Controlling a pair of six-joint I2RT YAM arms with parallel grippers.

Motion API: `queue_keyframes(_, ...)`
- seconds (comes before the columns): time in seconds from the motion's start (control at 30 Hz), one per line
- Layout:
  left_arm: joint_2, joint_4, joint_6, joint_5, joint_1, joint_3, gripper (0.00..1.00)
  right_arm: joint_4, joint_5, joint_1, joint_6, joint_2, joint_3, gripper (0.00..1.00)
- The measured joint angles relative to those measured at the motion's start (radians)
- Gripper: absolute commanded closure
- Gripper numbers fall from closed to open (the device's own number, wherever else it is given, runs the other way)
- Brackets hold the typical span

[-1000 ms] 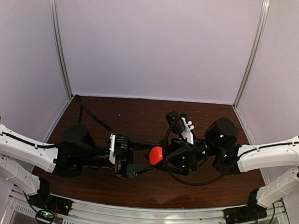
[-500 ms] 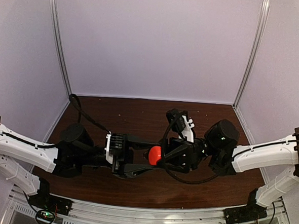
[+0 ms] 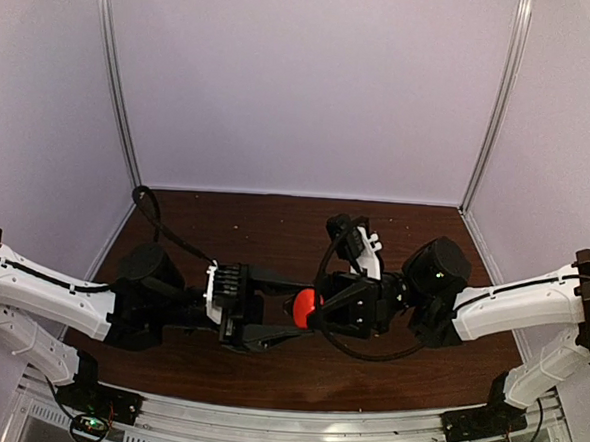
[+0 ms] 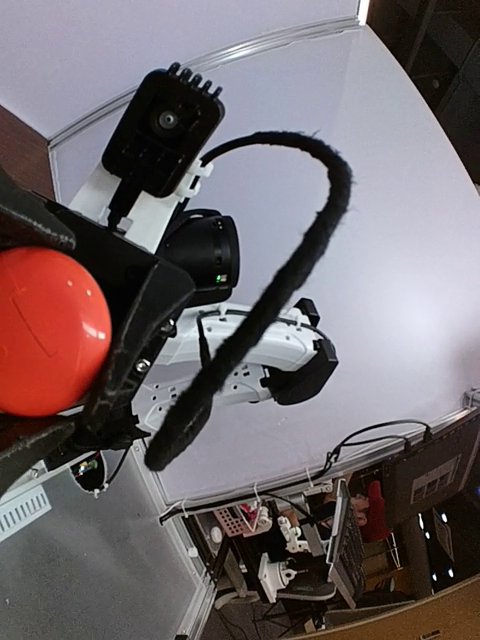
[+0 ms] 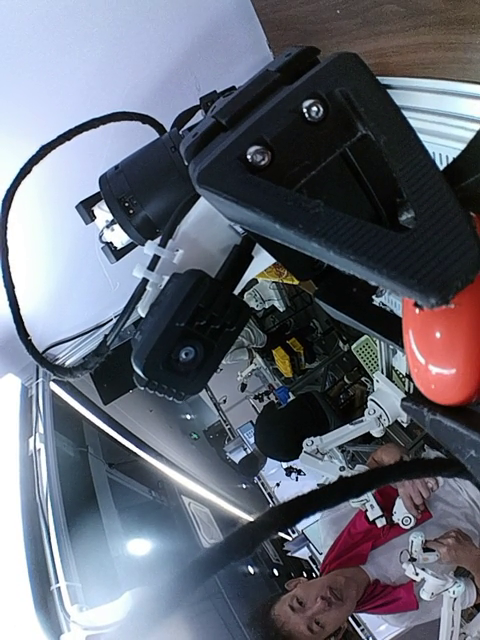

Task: Insert the wireless bluetooth earbuds into the charging case
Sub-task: Pass from the left arm to the right, then pass from the right arm to the left

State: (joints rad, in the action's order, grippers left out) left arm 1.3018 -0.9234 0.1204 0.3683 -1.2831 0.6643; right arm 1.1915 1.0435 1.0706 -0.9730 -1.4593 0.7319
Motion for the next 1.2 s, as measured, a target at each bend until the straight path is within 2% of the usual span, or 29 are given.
queue_keyframes(0.17,0.0,0.002,0.012,-0.004,0.0,0.002,0.54,0.006,-0.001,0.0,-0.002,-0.002,0.001,0.6)
queue_keyframes(0.27,-0.005,0.011,0.02,-0.015,0.0,0.002,0.43,-0.003,-0.005,-0.002,0.008,-0.001,0.001,0.61)
queue_keyframes(0.47,-0.05,0.079,0.04,-0.114,-0.002,-0.016,0.33,-0.103,-0.053,-0.014,0.075,0.027,0.001,0.64)
queue_keyframes(0.67,-0.159,0.209,0.087,-0.275,-0.001,-0.053,0.27,-0.365,-0.134,-0.044,0.208,0.103,0.028,0.65)
queue_keyframes(0.9,-0.23,0.439,0.175,-0.452,-0.001,-0.046,0.2,-0.761,-0.304,-0.05,0.356,0.131,0.14,0.65)
queue_keyframes(1.0,-0.216,0.545,0.209,-0.498,-0.001,-0.017,0.18,-0.867,-0.356,-0.05,0.381,0.131,0.154,0.65)
queue_keyframes(1.2,-0.161,0.627,0.254,-0.548,-0.001,0.045,0.19,-0.996,-0.417,-0.05,0.399,0.115,0.177,0.65)
